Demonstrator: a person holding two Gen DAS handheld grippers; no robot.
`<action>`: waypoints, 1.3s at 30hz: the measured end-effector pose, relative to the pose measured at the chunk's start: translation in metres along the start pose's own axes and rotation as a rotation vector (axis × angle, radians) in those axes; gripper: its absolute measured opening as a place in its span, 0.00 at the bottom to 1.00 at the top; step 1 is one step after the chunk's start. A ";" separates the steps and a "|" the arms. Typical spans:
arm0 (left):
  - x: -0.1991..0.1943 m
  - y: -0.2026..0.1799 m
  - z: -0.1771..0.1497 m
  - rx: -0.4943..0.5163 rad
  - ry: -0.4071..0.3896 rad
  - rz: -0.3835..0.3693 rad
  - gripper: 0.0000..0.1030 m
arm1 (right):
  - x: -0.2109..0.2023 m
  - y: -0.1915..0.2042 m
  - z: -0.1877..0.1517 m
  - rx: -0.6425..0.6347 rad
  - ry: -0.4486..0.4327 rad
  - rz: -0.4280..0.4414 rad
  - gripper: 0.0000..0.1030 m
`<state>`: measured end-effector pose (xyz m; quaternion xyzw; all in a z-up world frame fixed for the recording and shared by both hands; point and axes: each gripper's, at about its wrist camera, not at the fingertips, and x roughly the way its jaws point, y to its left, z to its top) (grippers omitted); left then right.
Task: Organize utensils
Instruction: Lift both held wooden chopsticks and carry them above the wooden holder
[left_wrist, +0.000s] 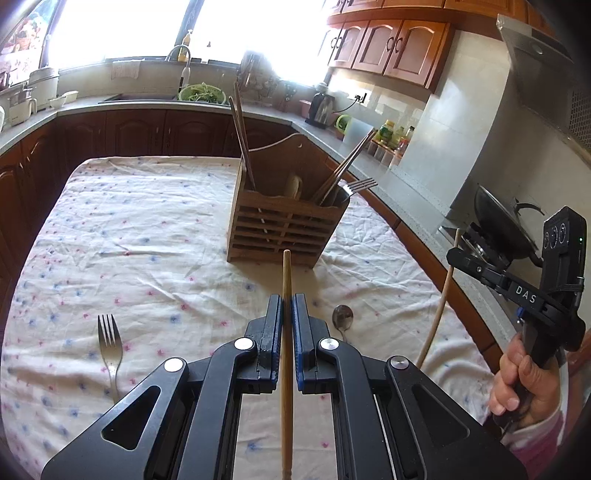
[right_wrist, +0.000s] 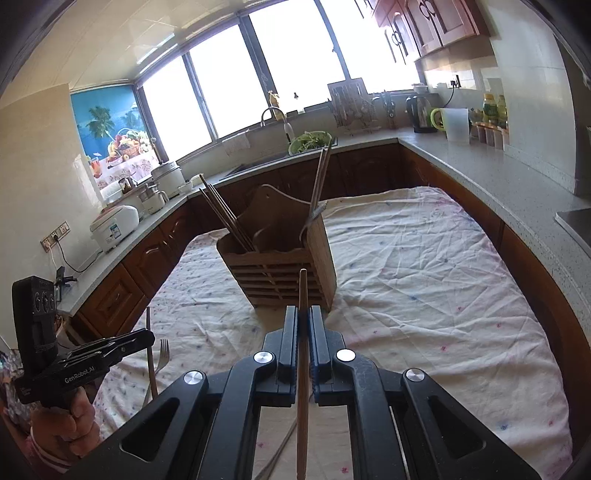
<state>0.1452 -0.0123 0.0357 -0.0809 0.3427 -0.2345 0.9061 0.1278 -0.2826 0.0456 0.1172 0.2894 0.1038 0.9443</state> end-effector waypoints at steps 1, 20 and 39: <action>-0.007 0.001 0.001 0.000 -0.012 -0.007 0.04 | -0.004 0.003 0.002 -0.004 -0.012 0.005 0.05; -0.046 0.015 0.019 -0.036 -0.136 -0.015 0.04 | -0.020 0.029 0.024 -0.049 -0.083 0.039 0.05; -0.046 0.010 0.083 -0.019 -0.285 0.003 0.04 | -0.011 0.022 0.072 -0.016 -0.190 0.042 0.05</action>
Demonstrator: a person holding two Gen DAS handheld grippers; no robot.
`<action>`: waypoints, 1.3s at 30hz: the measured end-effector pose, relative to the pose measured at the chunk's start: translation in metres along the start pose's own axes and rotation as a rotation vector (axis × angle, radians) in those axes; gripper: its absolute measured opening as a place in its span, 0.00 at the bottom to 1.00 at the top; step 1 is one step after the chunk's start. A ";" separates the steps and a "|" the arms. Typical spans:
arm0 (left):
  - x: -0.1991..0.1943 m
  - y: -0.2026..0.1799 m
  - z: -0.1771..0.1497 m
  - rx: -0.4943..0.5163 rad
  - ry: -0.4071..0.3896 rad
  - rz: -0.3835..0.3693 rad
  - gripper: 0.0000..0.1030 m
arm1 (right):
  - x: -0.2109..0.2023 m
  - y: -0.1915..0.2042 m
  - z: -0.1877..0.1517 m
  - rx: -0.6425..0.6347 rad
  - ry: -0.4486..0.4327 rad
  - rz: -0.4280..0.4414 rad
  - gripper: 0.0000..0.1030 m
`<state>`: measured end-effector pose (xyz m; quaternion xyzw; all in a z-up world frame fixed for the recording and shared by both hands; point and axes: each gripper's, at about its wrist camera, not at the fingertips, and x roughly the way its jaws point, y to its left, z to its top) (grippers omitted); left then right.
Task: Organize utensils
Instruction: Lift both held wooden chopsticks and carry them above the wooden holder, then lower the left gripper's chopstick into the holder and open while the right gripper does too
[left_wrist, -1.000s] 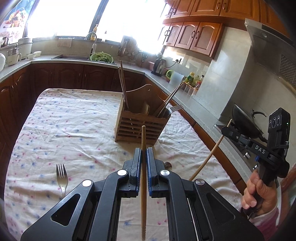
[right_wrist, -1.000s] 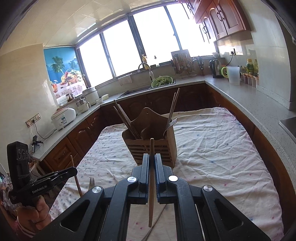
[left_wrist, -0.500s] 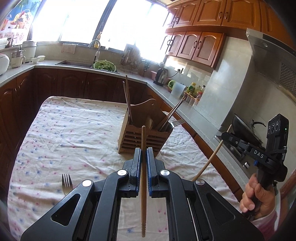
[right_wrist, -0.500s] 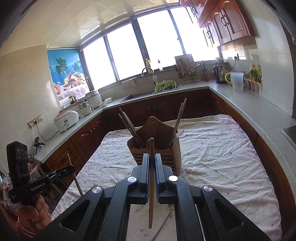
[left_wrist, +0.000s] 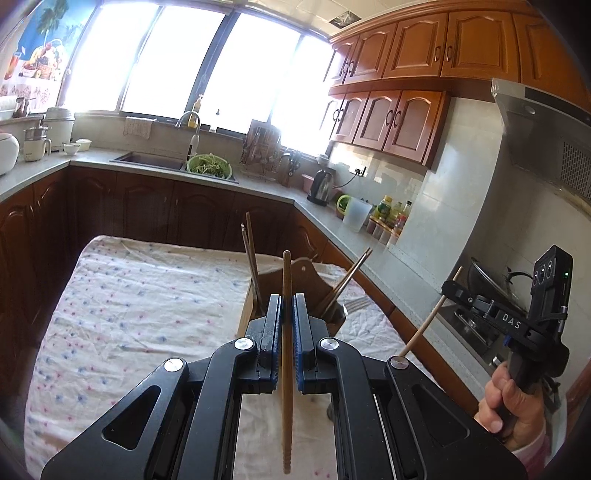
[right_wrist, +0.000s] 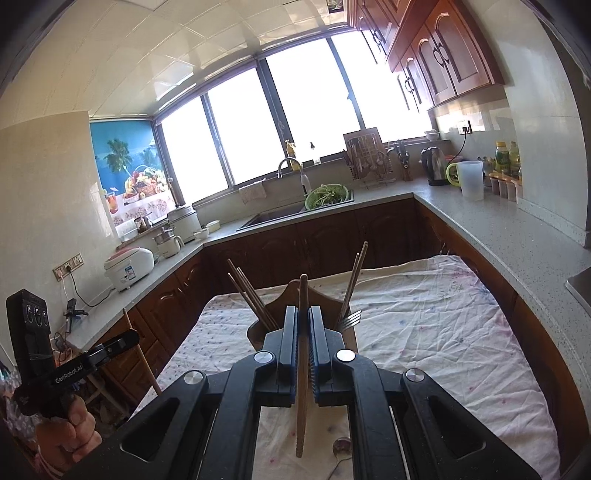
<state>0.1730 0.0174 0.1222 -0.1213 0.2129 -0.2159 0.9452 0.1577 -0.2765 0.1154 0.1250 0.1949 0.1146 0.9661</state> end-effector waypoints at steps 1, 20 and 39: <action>0.003 -0.001 0.007 0.007 -0.016 0.000 0.04 | 0.002 -0.001 0.006 0.002 -0.014 -0.001 0.05; 0.097 -0.002 0.084 0.052 -0.234 0.083 0.05 | 0.075 -0.016 0.080 -0.011 -0.142 -0.058 0.05; 0.153 0.032 0.005 -0.036 -0.104 0.137 0.05 | 0.123 -0.035 0.016 0.032 -0.018 -0.071 0.05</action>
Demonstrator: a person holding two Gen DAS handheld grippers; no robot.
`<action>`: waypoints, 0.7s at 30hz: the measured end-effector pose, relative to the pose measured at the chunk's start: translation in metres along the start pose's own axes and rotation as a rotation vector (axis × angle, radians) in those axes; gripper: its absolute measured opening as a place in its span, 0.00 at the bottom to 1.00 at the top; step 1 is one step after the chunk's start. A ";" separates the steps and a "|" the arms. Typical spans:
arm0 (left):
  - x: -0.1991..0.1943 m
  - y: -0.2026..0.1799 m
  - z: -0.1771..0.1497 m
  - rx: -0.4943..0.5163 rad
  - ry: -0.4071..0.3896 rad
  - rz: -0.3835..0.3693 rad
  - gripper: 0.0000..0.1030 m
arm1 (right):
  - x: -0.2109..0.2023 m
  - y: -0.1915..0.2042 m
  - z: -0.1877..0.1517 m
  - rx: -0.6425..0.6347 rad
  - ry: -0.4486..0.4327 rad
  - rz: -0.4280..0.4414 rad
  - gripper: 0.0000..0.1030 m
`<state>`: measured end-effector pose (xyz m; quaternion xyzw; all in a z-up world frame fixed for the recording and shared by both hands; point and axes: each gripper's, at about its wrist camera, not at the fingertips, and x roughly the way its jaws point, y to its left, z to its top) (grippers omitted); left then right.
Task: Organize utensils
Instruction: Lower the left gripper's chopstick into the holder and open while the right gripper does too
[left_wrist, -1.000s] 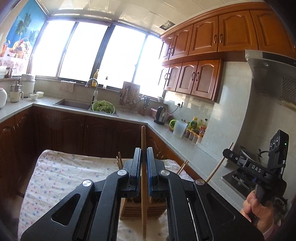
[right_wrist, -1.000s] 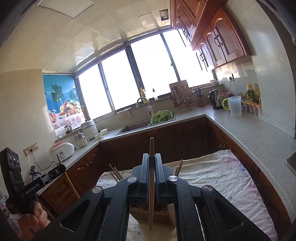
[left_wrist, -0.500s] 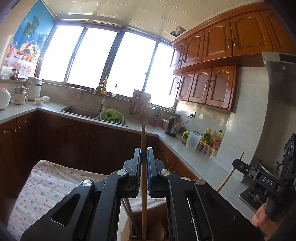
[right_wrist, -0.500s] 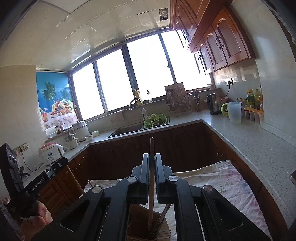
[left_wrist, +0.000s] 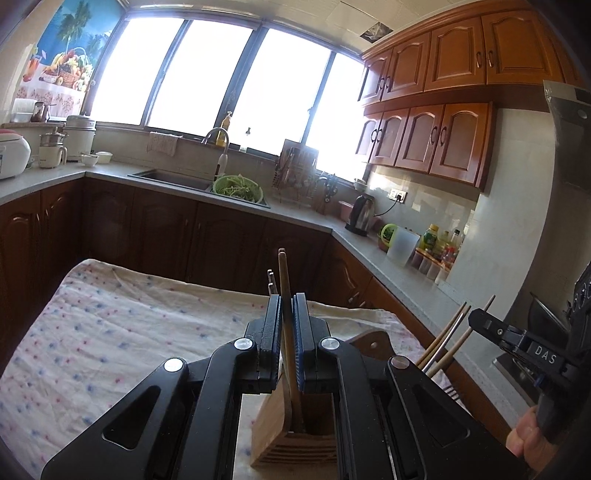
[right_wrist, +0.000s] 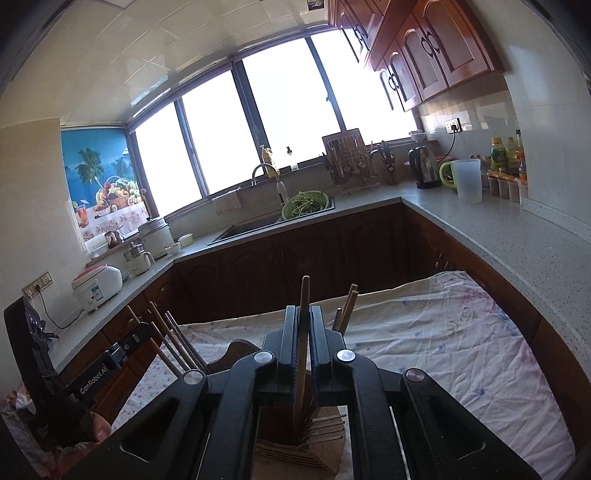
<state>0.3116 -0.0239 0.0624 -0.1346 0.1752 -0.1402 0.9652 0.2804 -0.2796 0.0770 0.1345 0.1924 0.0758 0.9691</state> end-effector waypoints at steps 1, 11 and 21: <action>0.001 0.000 -0.003 -0.001 0.010 -0.003 0.06 | 0.002 0.000 -0.003 0.002 0.010 0.000 0.06; -0.003 -0.003 -0.004 0.008 0.010 -0.004 0.06 | 0.006 -0.007 -0.010 0.020 0.044 -0.012 0.06; 0.000 -0.005 0.001 0.029 0.044 -0.003 0.06 | 0.007 -0.009 -0.010 0.038 0.056 -0.004 0.07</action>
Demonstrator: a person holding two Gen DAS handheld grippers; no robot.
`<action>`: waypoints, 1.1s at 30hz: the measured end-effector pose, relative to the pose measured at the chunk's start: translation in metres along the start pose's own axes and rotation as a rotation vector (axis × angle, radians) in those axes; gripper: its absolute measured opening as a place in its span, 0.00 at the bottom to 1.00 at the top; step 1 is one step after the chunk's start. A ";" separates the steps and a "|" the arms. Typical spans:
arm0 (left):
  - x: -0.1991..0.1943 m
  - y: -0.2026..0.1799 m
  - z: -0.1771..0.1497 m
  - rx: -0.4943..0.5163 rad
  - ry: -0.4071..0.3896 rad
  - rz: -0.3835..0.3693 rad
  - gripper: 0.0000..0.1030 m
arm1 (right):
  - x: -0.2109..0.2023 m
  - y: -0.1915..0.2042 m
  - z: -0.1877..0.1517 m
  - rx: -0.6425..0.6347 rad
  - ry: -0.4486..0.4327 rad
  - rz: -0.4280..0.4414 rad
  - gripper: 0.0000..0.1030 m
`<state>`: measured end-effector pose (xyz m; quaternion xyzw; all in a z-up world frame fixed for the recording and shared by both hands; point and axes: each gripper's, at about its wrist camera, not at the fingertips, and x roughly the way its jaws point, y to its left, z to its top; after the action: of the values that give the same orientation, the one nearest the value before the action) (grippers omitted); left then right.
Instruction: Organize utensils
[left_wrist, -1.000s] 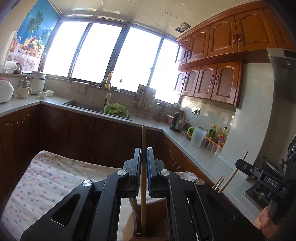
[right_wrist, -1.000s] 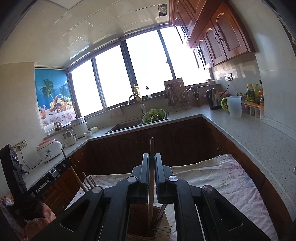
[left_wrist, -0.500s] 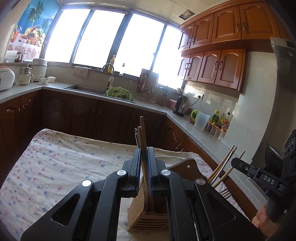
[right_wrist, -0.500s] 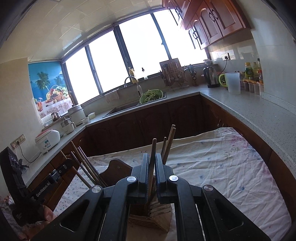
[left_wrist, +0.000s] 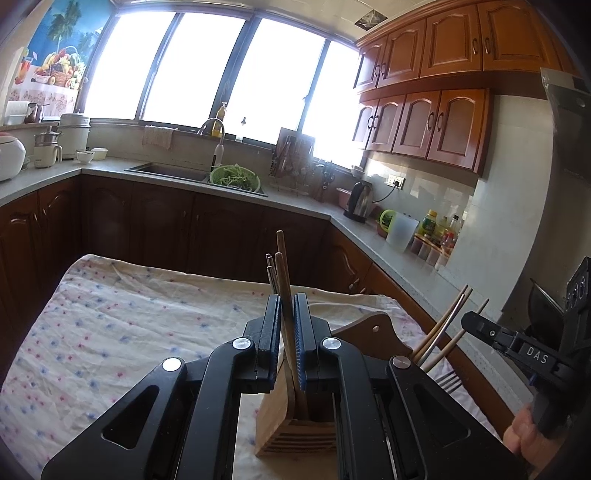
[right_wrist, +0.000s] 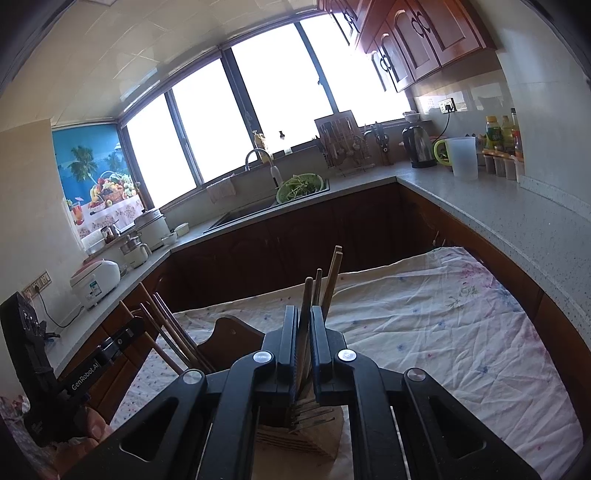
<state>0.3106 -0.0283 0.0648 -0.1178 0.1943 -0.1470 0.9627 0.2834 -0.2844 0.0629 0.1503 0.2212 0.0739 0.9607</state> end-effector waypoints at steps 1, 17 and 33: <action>0.000 0.000 0.000 0.002 0.002 0.001 0.06 | 0.001 -0.001 0.001 0.000 0.005 0.005 0.11; -0.021 0.008 -0.010 -0.033 0.014 0.036 0.73 | -0.023 -0.009 0.001 0.039 -0.042 0.020 0.78; -0.074 0.019 -0.042 -0.041 0.059 0.075 0.85 | -0.066 -0.001 -0.036 0.022 -0.031 0.068 0.91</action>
<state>0.2328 0.0064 0.0468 -0.1260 0.2300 -0.1103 0.9587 0.2090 -0.2895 0.0587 0.1695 0.2019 0.1017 0.9592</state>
